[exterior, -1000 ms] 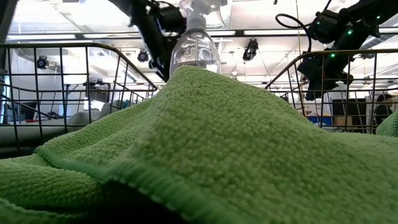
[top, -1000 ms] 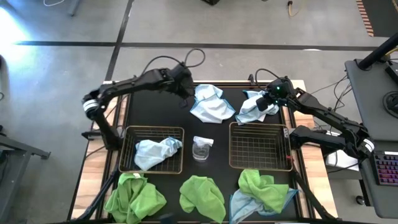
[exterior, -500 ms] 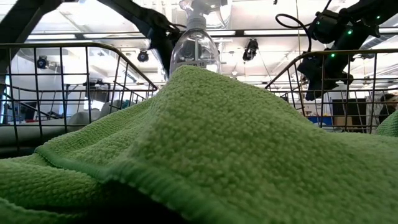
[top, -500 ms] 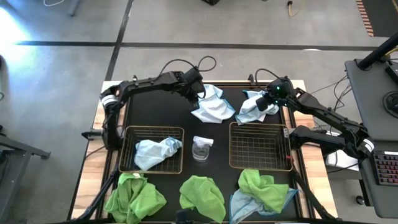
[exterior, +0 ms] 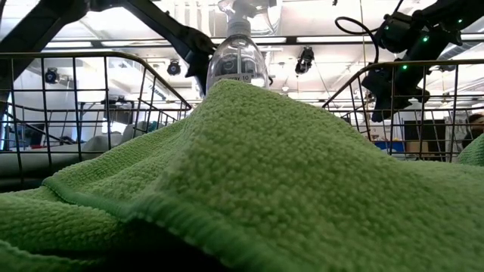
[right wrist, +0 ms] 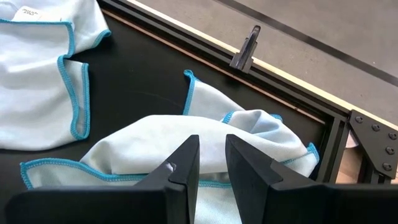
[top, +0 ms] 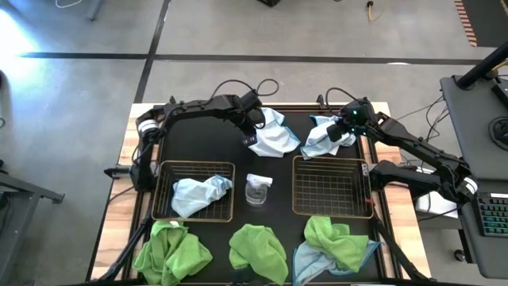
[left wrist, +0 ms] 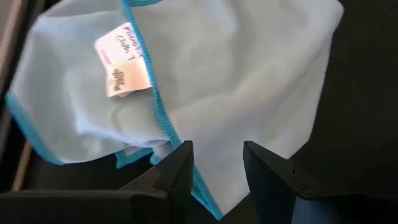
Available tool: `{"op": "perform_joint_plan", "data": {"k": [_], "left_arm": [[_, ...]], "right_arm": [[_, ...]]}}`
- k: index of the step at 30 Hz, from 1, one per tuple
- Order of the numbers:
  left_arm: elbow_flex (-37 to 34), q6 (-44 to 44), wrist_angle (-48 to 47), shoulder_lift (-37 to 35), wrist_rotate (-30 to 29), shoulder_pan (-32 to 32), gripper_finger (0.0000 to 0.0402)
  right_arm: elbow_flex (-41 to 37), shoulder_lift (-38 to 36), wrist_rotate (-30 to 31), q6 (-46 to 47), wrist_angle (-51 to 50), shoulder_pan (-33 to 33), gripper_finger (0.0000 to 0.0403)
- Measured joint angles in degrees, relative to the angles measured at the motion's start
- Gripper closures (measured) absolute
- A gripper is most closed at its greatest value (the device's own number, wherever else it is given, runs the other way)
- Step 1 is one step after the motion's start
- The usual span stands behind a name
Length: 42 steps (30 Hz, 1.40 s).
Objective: Sort microfiber towel by color & place in baskets
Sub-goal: Put the blue microfiber towel into the left wire basket
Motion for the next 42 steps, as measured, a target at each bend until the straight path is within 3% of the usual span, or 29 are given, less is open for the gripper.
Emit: {"op": "perform_joint_plan", "data": {"k": [15,29,42], "left_arm": [[-0.01,0.98,7.09,0.99,3.00,0.14,0.0276],[-0.64,3.65,3.62,1.34,5.12,0.60,0.0276],[-0.34,3.92,5.62,7.19,4.00,1.23,0.0276]], "right_arm": [[0.00,0.00,-0.01,0.04,-0.01,0.00,0.0330],[0.00,0.00,-0.02,0.13,-0.07,0.00,0.0330],[0.00,0.00,-0.02,0.04,-0.06,0.00,0.0330]]}}
